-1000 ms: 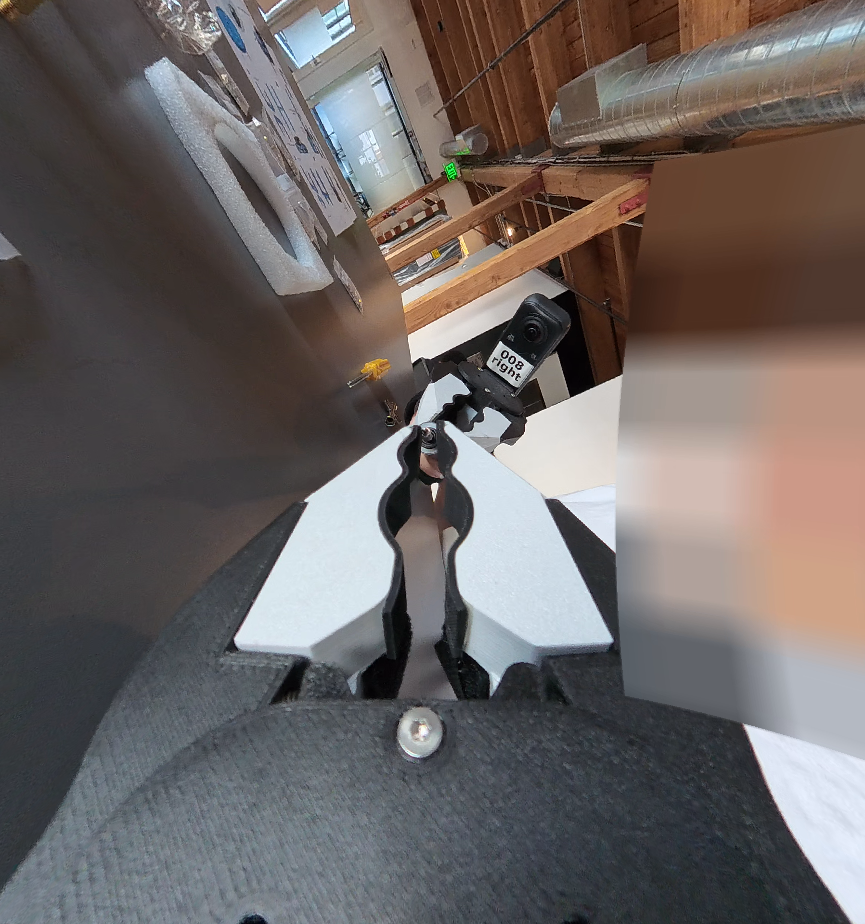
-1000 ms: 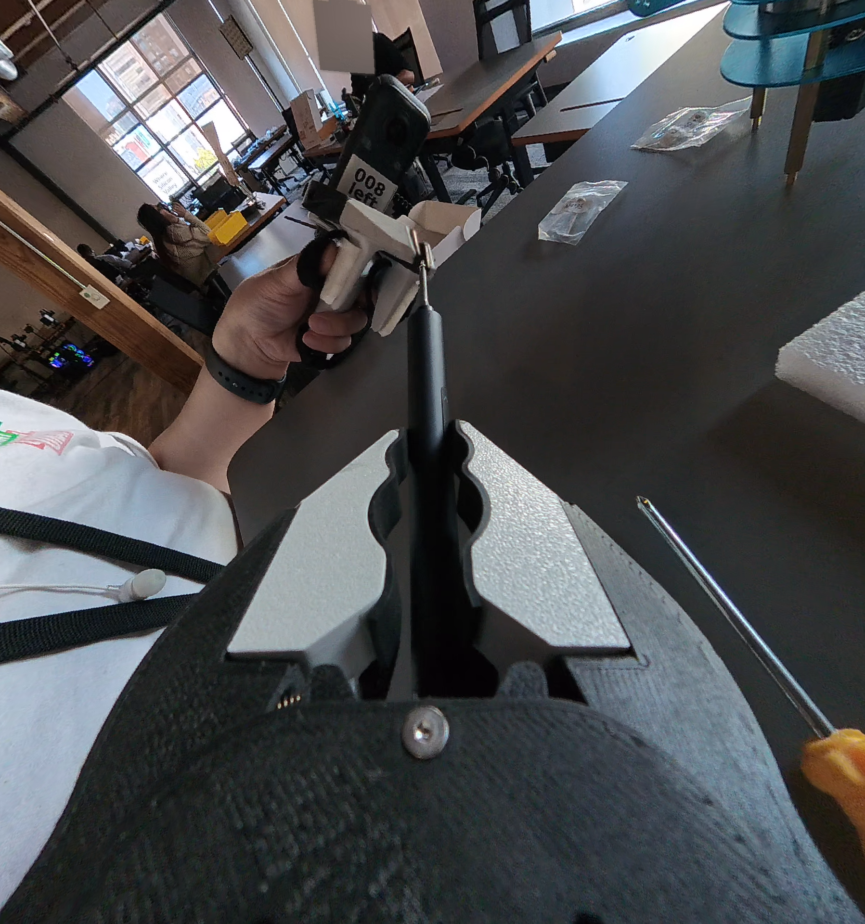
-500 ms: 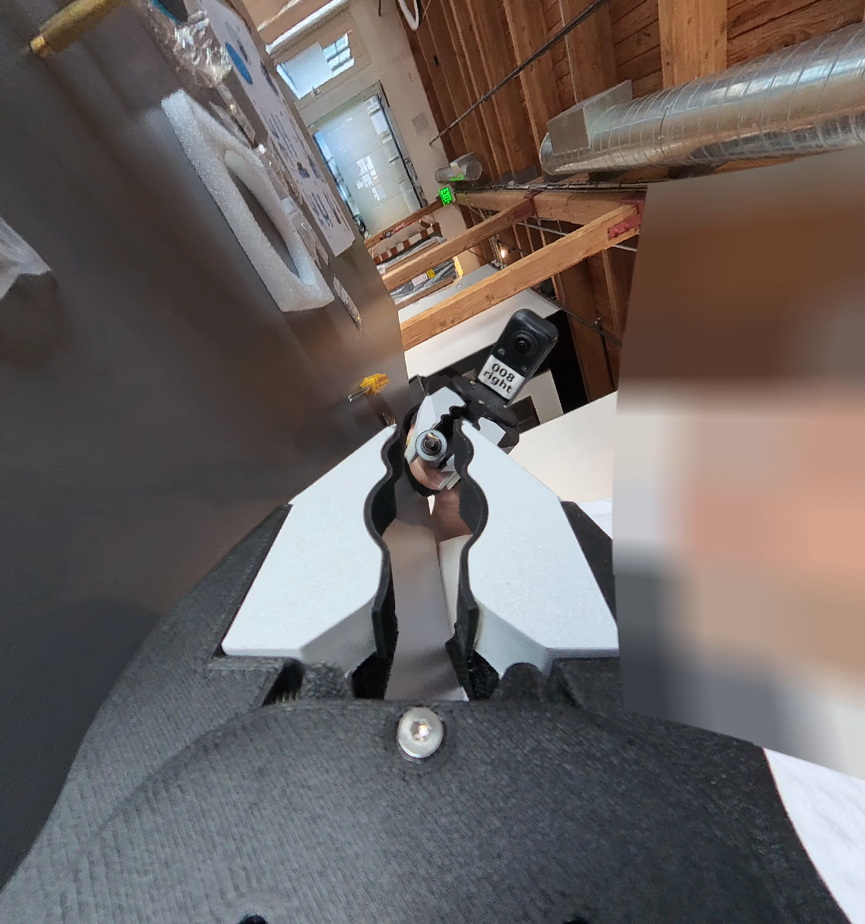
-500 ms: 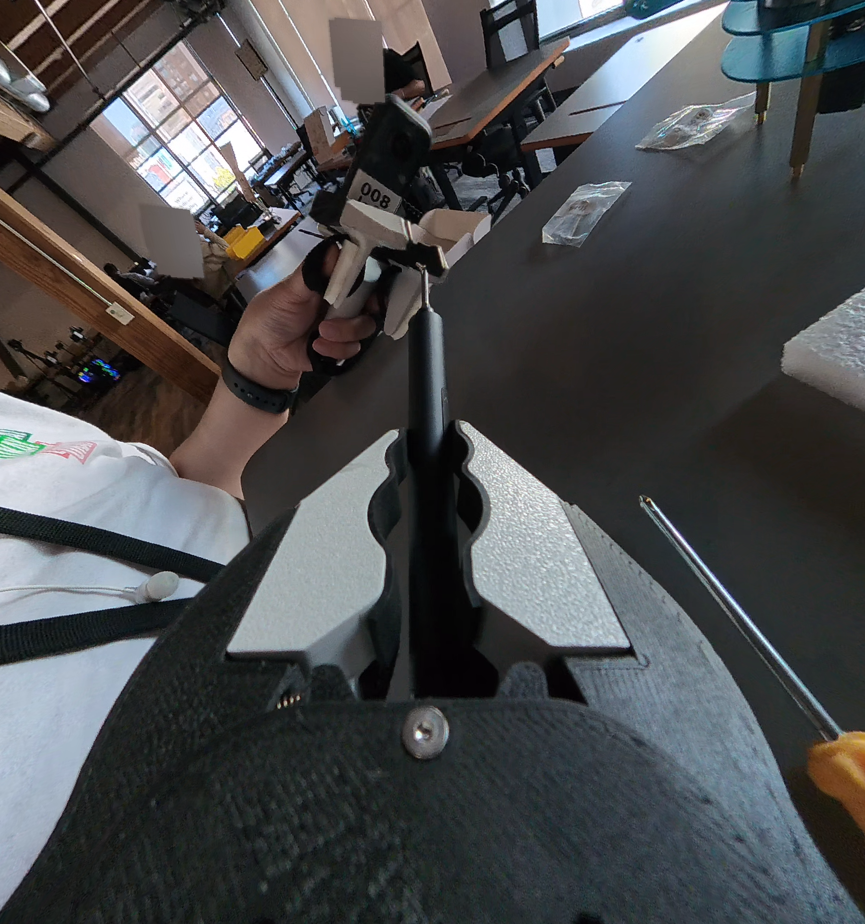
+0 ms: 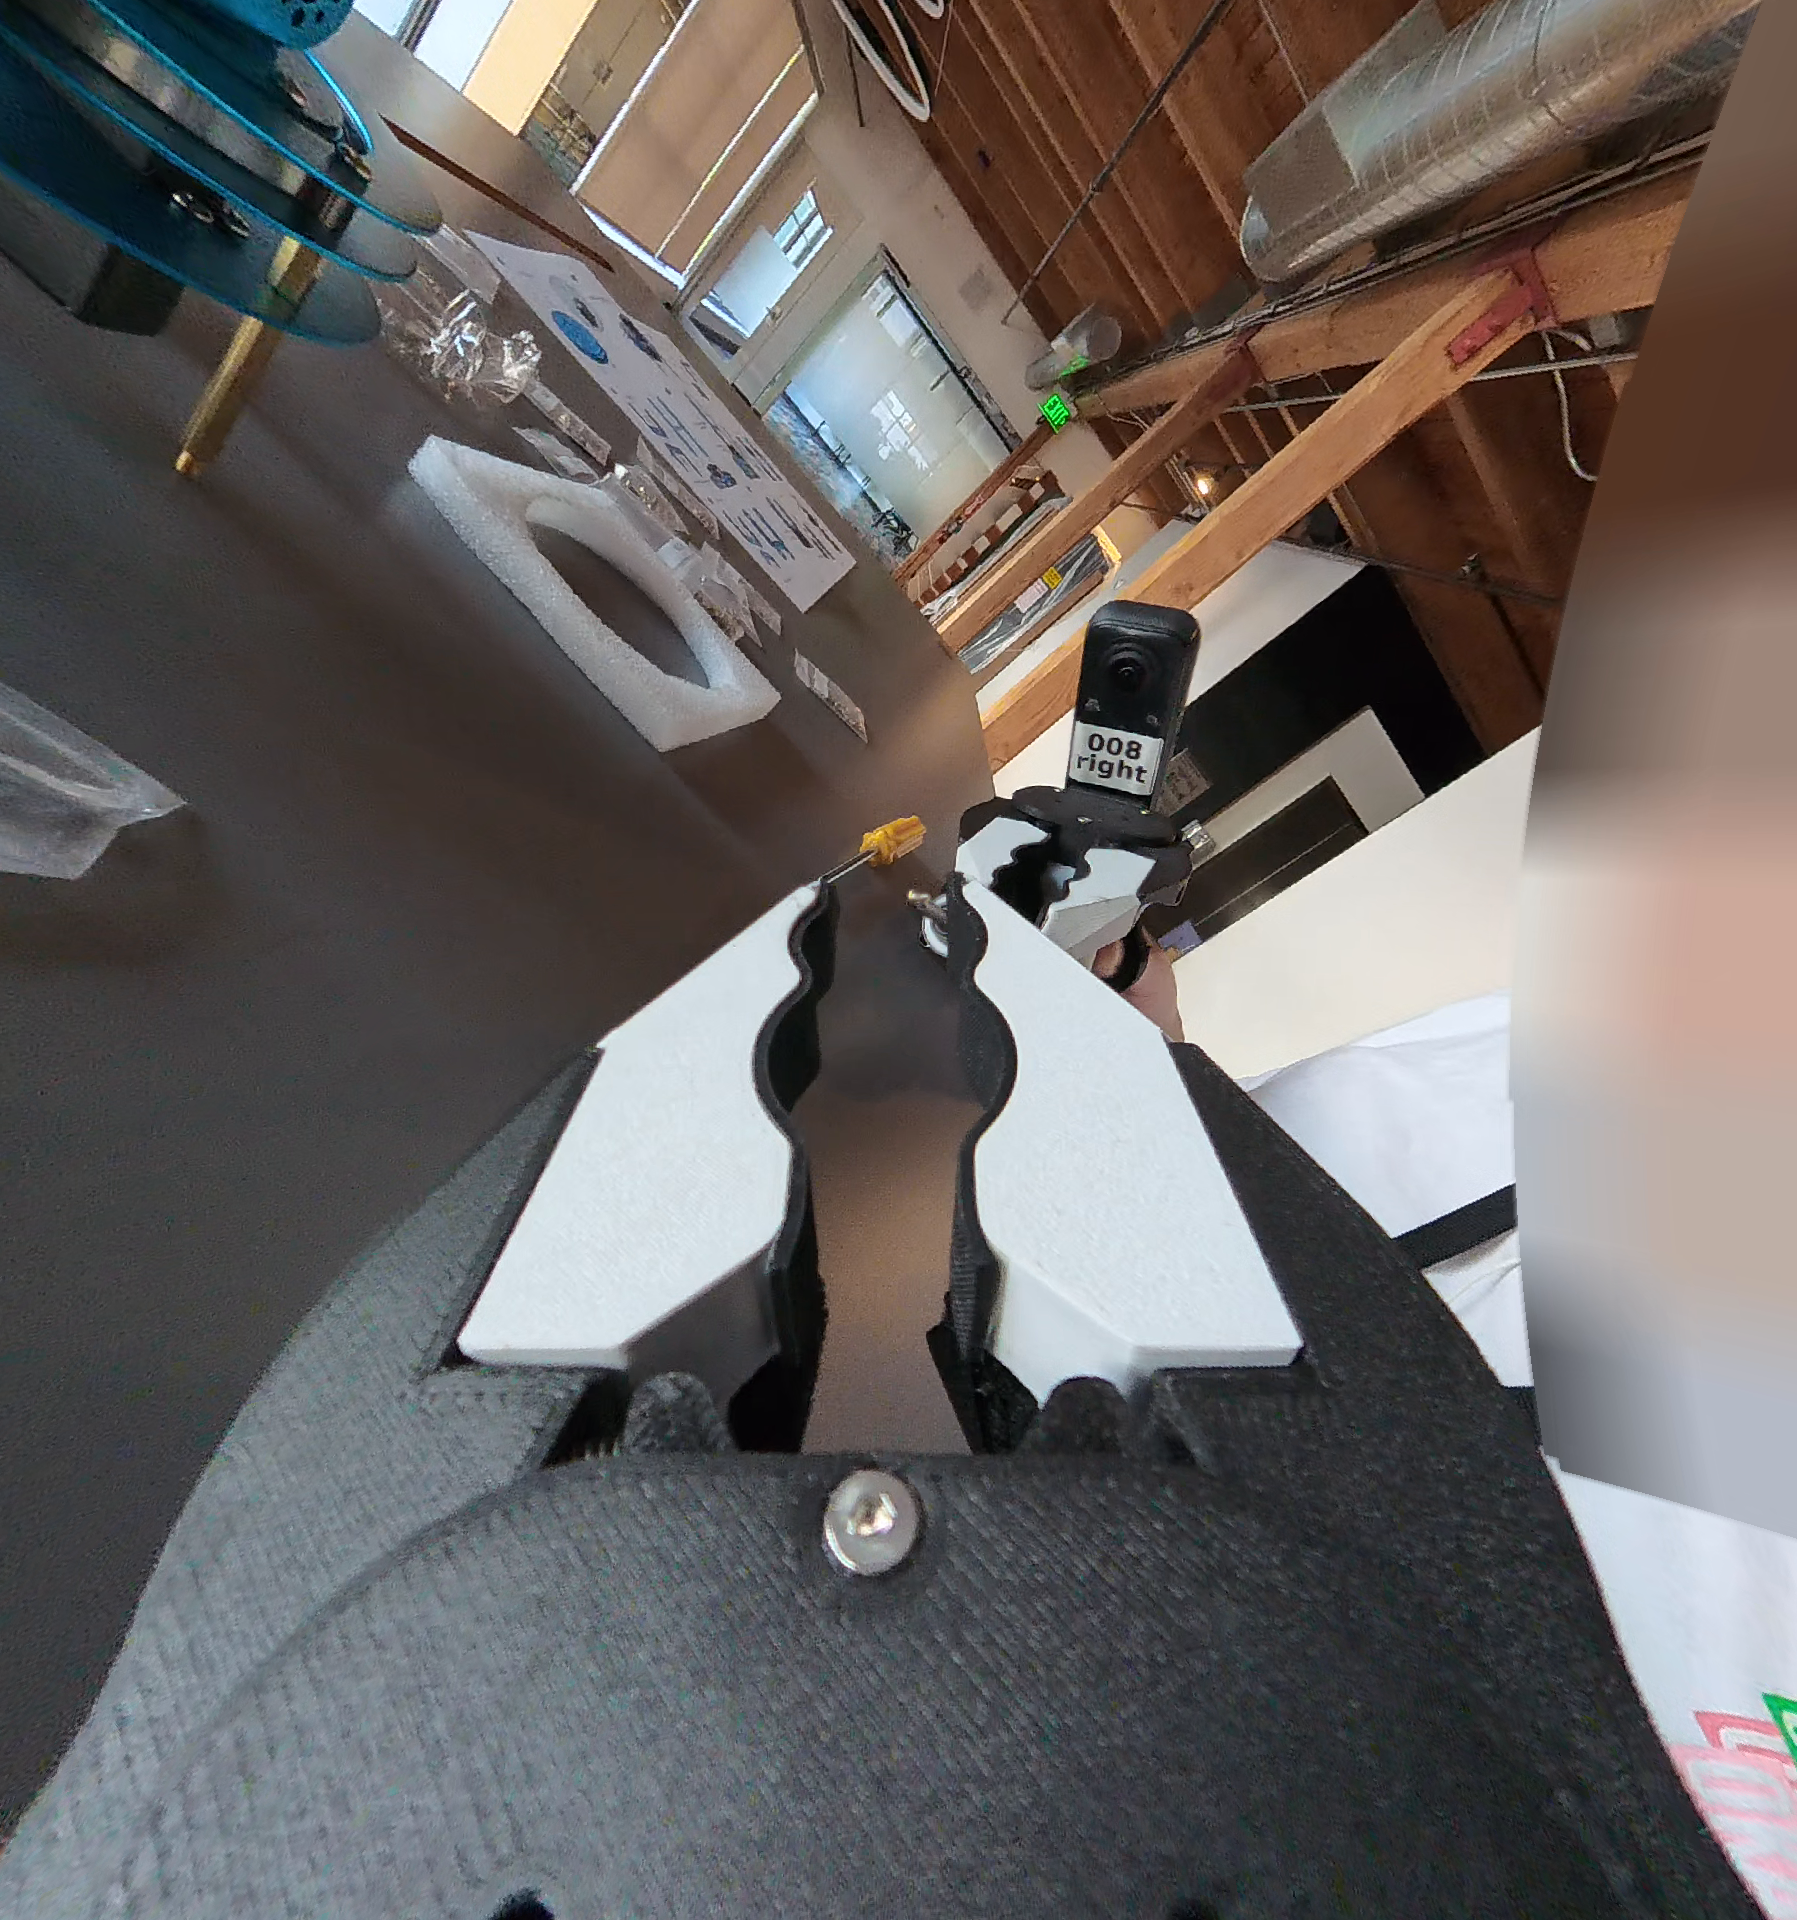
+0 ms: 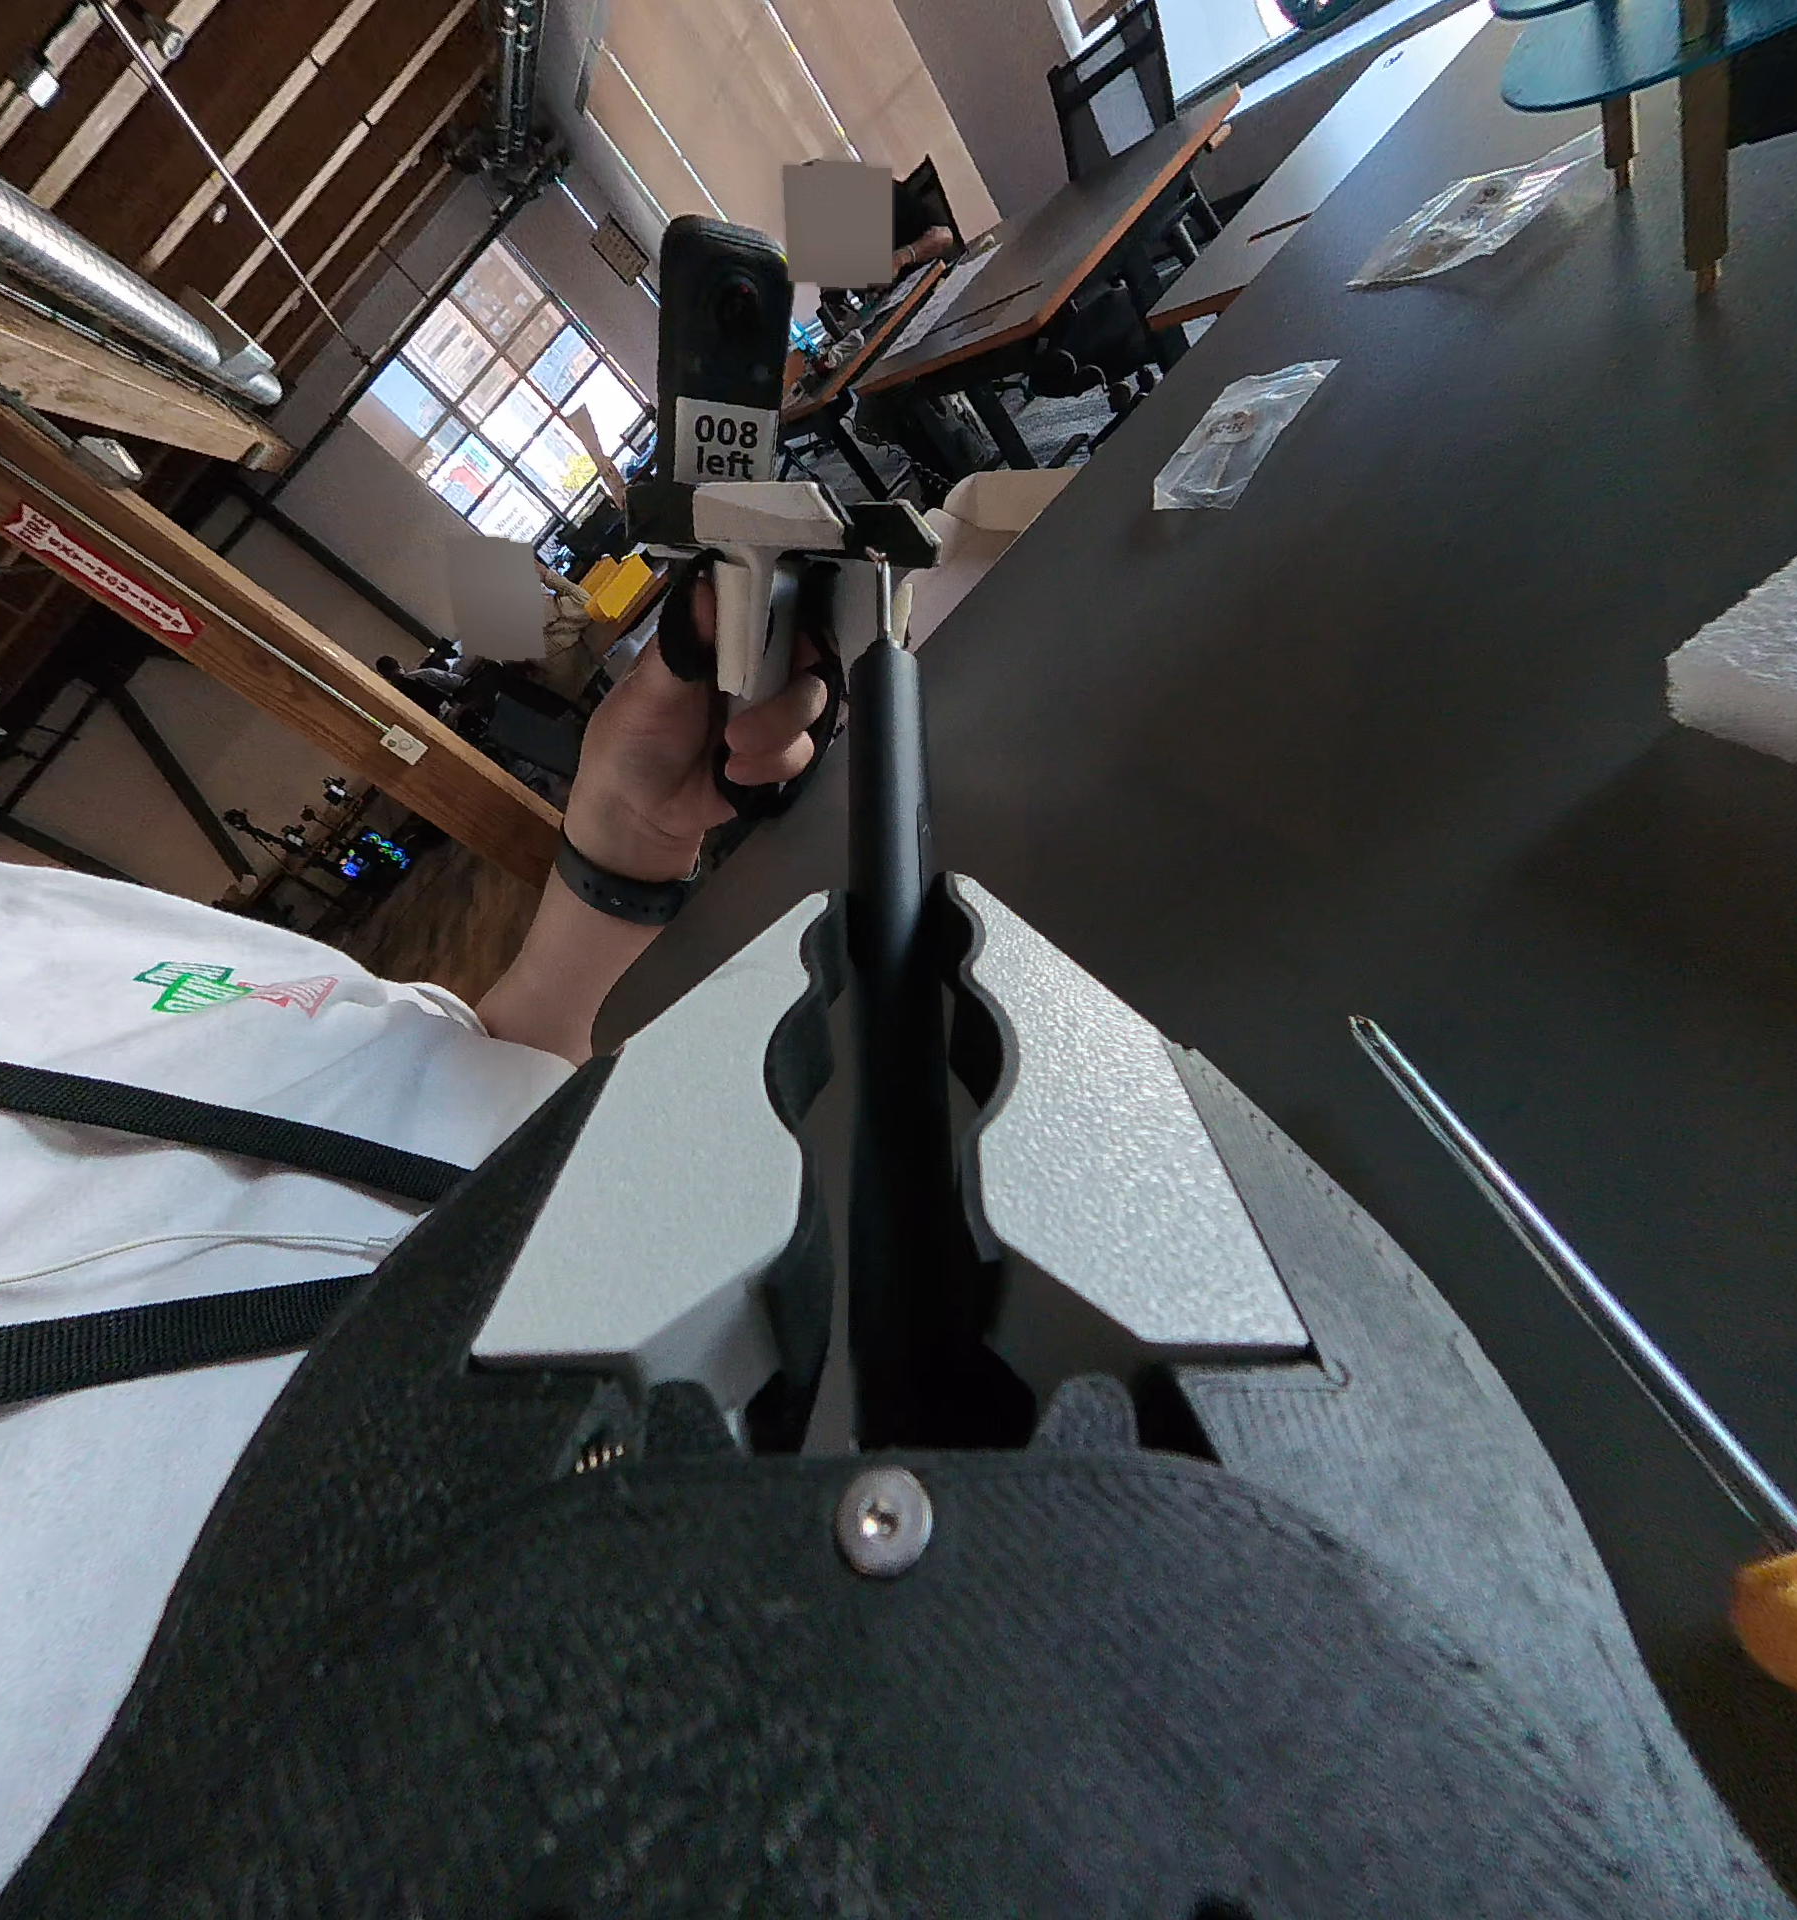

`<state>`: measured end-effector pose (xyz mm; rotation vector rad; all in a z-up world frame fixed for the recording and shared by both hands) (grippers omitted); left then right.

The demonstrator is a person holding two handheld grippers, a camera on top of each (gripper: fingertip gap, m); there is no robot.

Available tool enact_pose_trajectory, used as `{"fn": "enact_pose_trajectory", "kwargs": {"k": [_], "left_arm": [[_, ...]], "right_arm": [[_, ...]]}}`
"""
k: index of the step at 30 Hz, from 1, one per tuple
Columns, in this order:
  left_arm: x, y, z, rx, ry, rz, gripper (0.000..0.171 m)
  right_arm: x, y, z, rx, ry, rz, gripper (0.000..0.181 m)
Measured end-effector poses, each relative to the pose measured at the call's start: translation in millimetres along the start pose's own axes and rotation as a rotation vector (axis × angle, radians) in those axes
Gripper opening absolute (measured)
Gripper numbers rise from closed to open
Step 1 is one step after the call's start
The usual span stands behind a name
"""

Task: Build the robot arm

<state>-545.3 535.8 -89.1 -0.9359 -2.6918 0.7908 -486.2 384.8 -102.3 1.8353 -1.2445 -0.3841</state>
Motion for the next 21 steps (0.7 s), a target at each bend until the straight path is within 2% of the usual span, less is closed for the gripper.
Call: {"fn": "enact_pose_trajectory", "kwargs": {"k": [21], "left_arm": [[0.5,1.2,1.2,0.03,0.003,0.012,0.011]], "right_arm": [[0.4,-1.0,-0.4,-0.017,0.0,-0.02,0.015]]}}
Point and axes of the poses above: each gripper's, where its closed fingertips meet, x back along the fingers, z out of its underside, y = z × x across the jaws, the point moved 4 cm from there along x, back along the fingers, and after that the axes turned 15 degrees about -x, right-handed, at the moved point
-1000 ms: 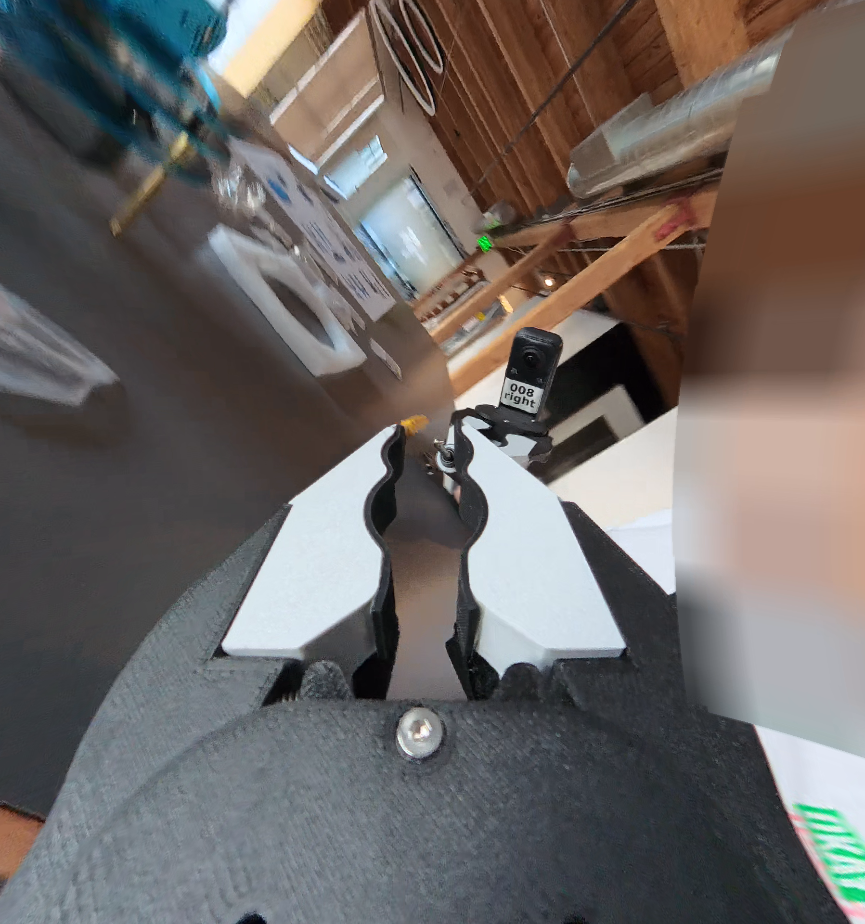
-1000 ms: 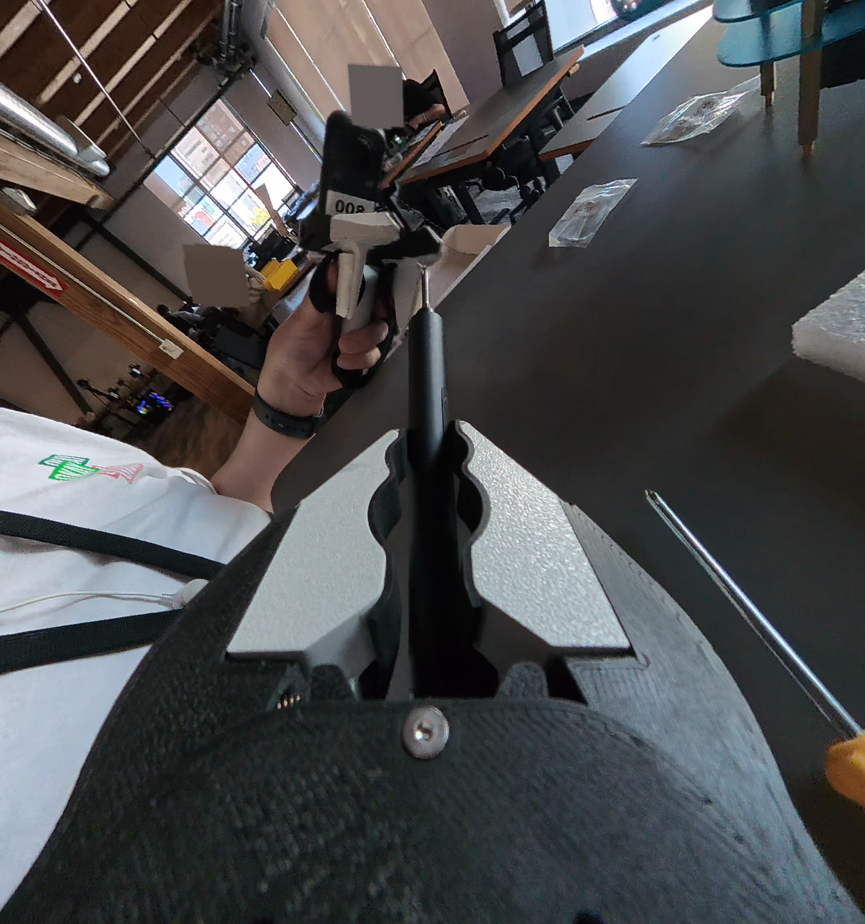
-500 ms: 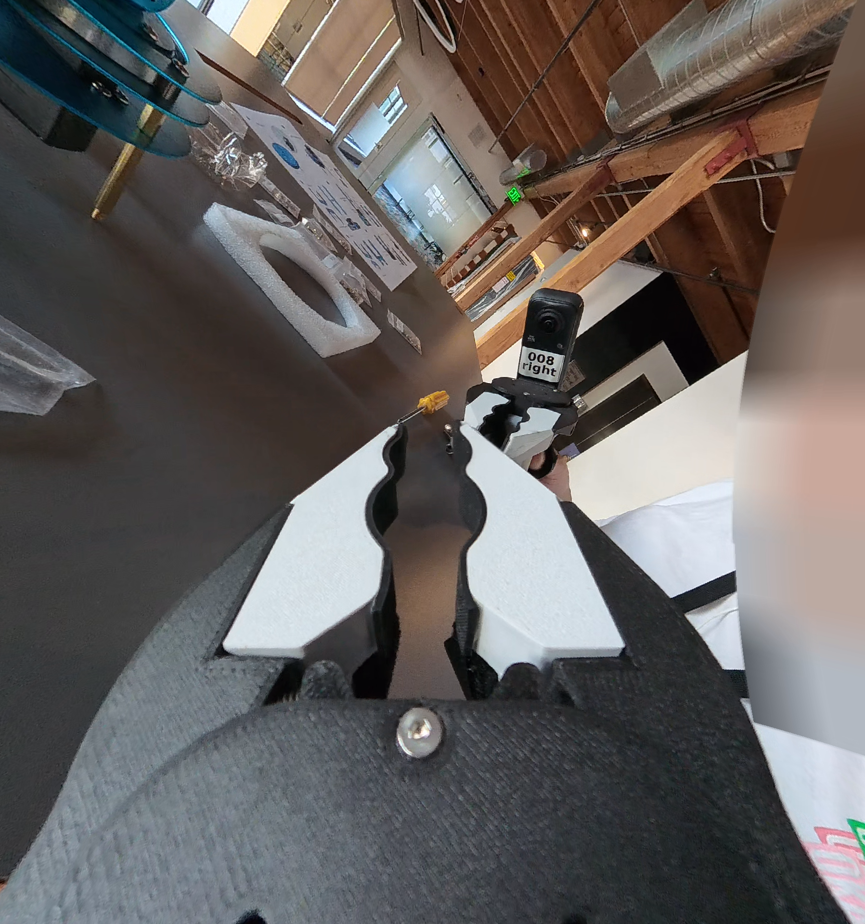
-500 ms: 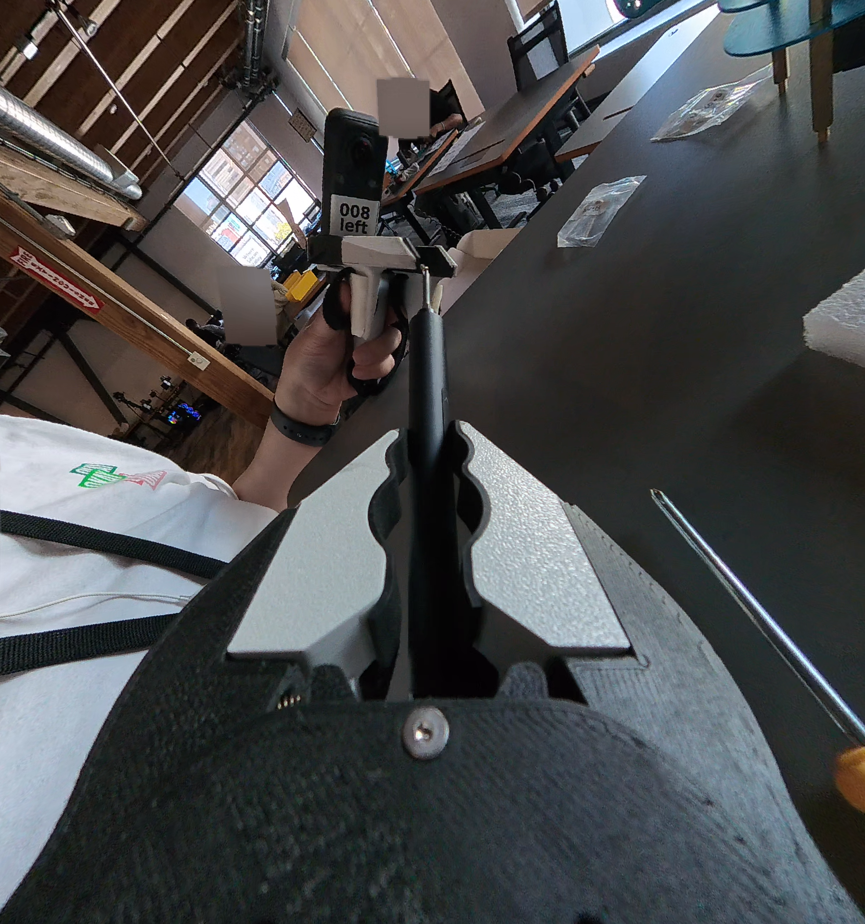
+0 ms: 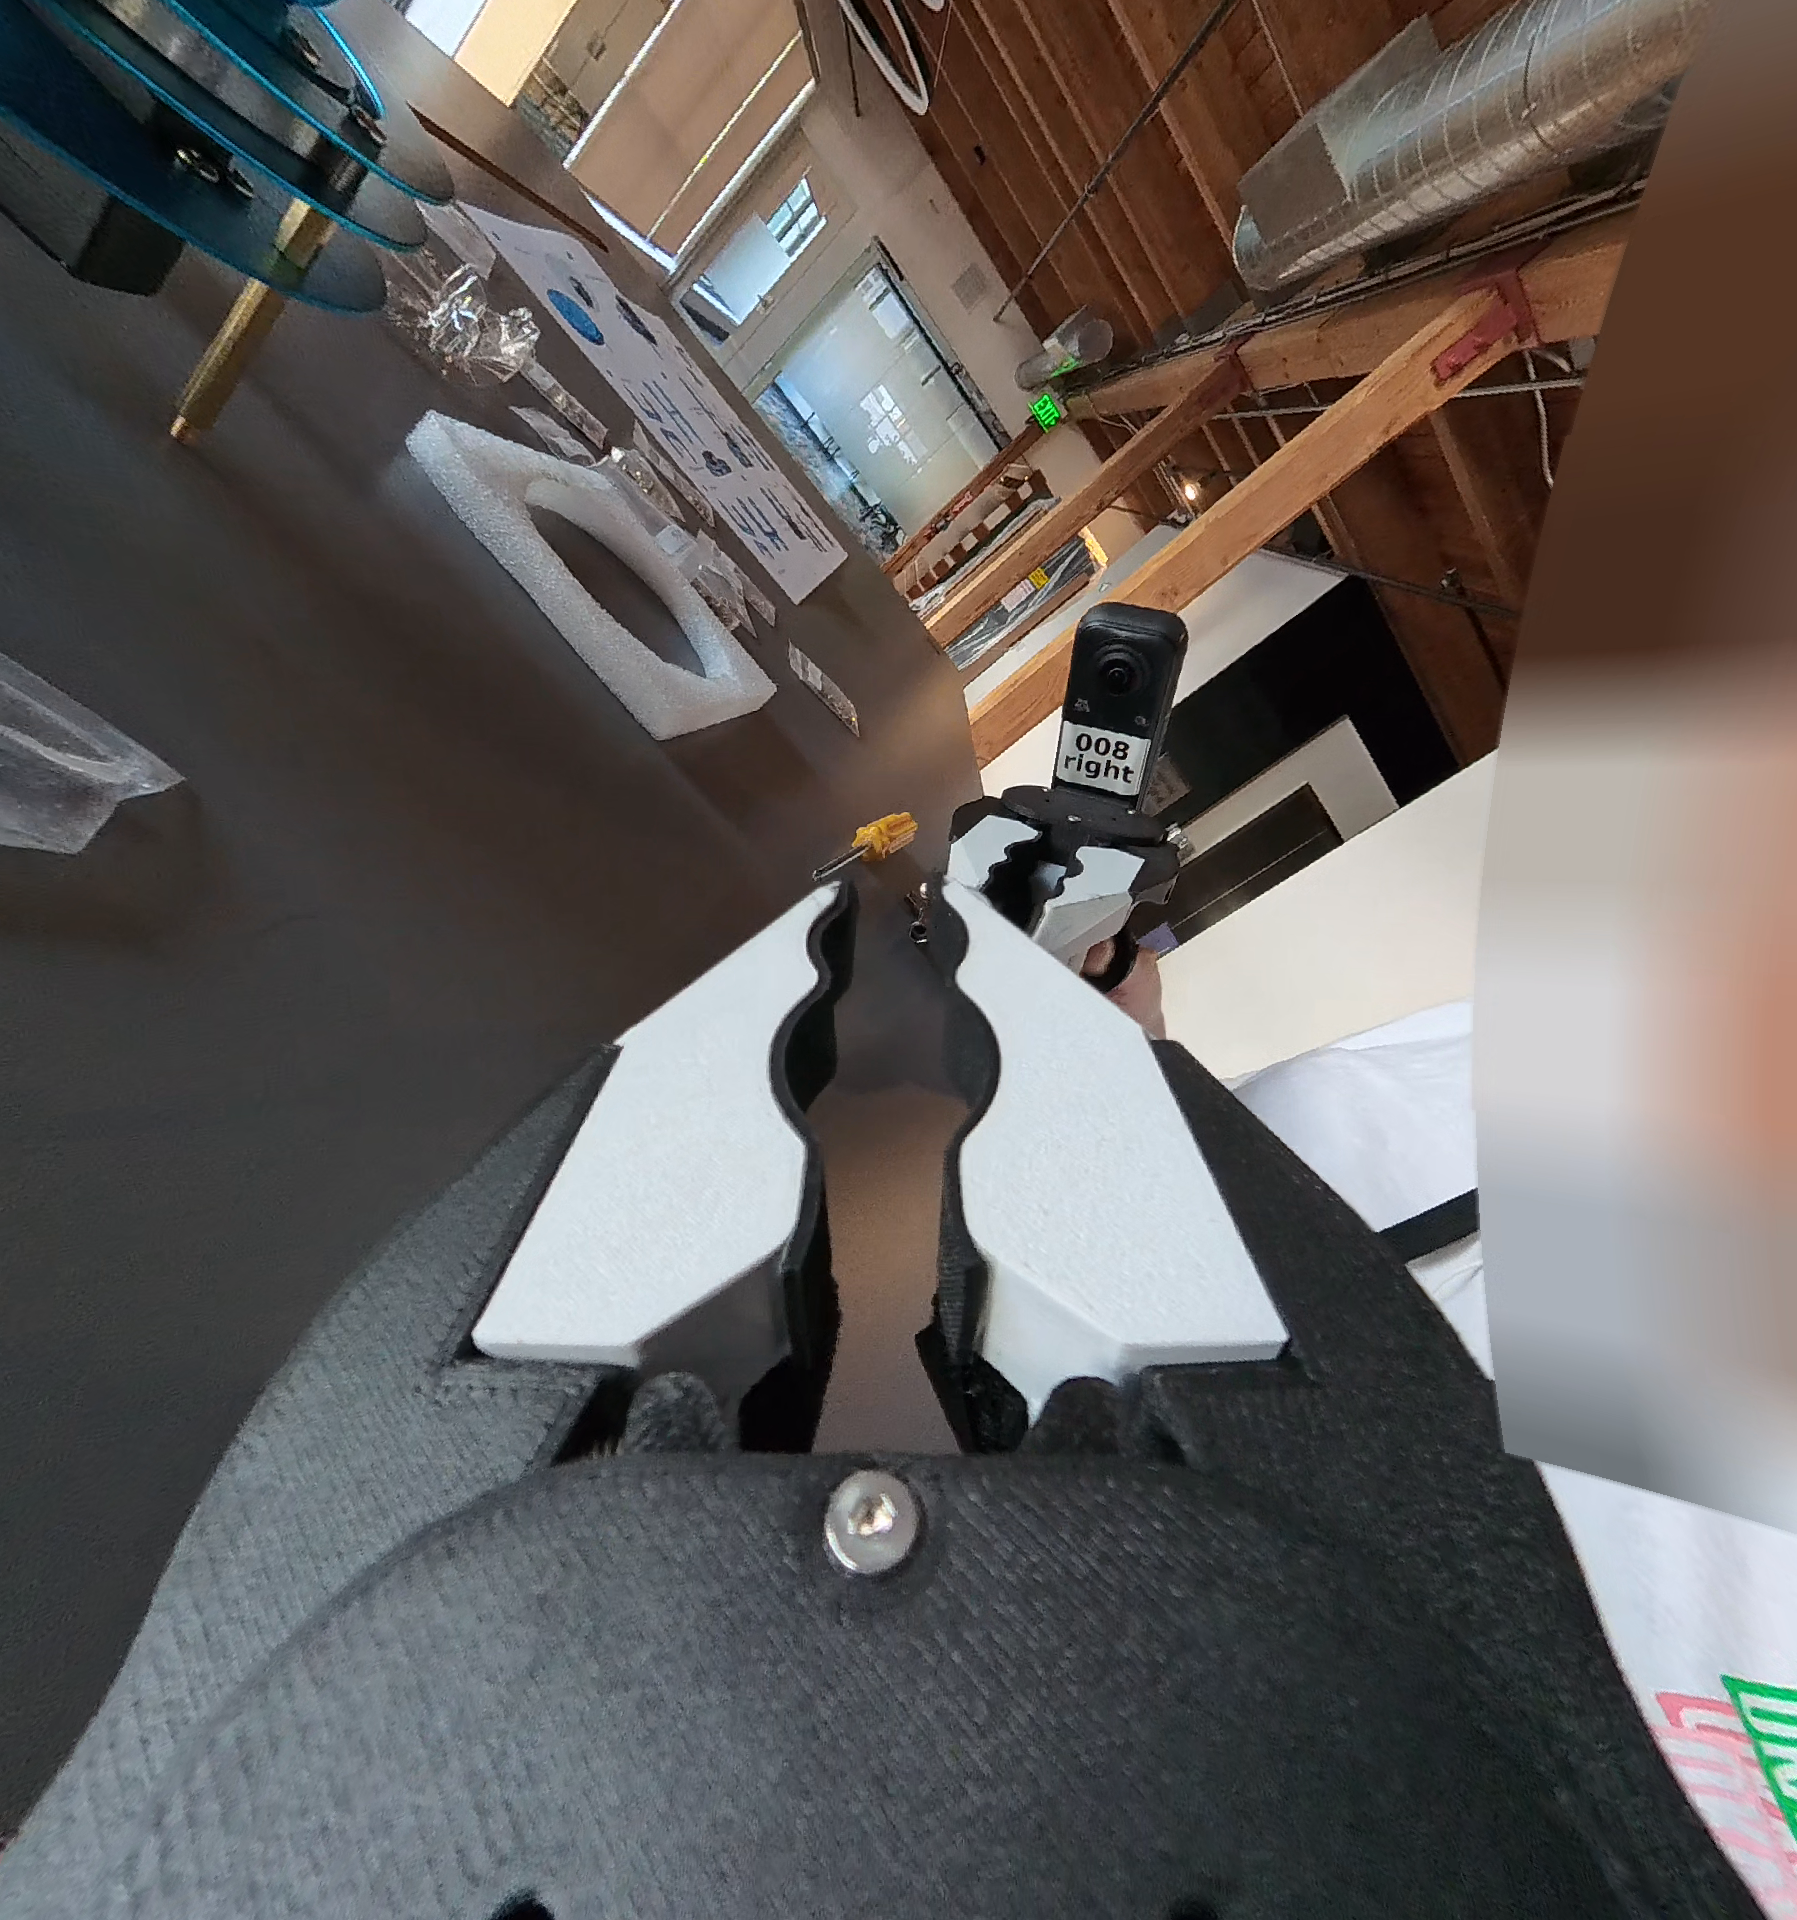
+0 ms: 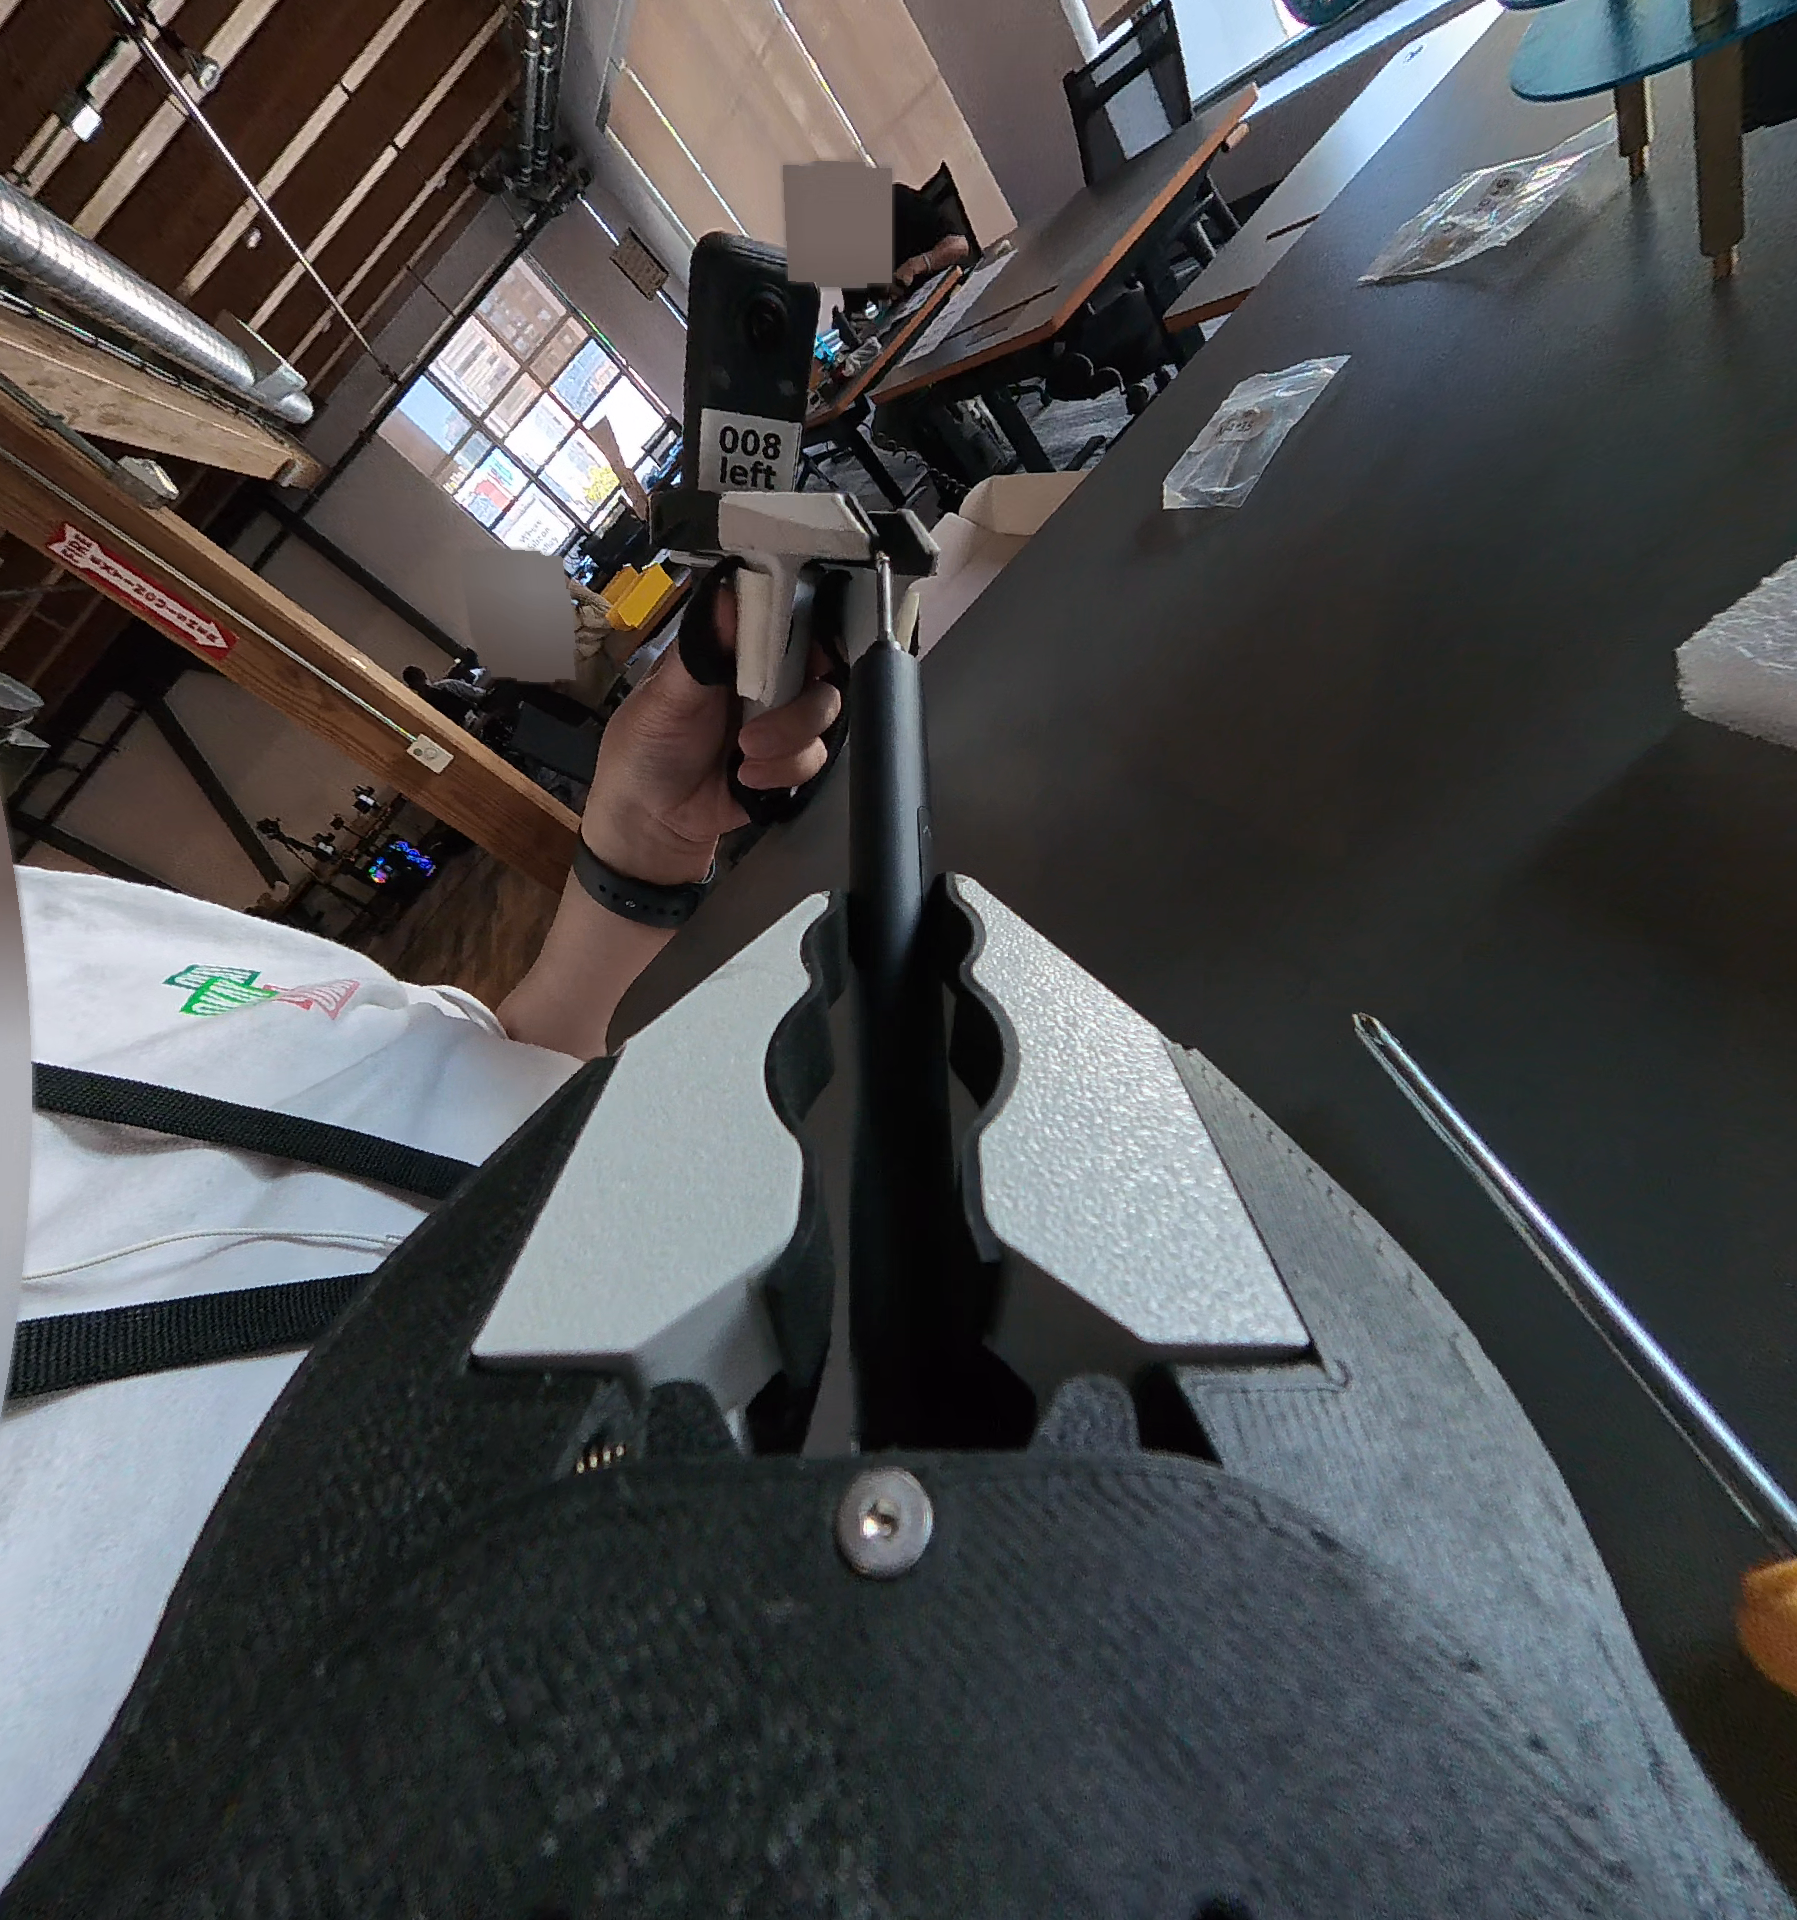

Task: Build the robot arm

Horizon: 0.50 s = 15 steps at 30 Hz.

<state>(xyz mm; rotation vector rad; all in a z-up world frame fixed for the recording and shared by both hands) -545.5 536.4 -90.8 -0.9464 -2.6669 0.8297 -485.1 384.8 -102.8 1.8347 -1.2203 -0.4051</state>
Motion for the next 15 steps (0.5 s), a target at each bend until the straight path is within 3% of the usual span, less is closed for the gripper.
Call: {"fn": "enact_pose_trajectory", "kwargs": {"k": [15], "left_arm": [[-1.3,0.2,2.0,0.011,0.014,0.008,0.006]], "right_arm": [[0.0,-0.9,-0.6,-0.009,-0.003,-0.003,0.015]]}}
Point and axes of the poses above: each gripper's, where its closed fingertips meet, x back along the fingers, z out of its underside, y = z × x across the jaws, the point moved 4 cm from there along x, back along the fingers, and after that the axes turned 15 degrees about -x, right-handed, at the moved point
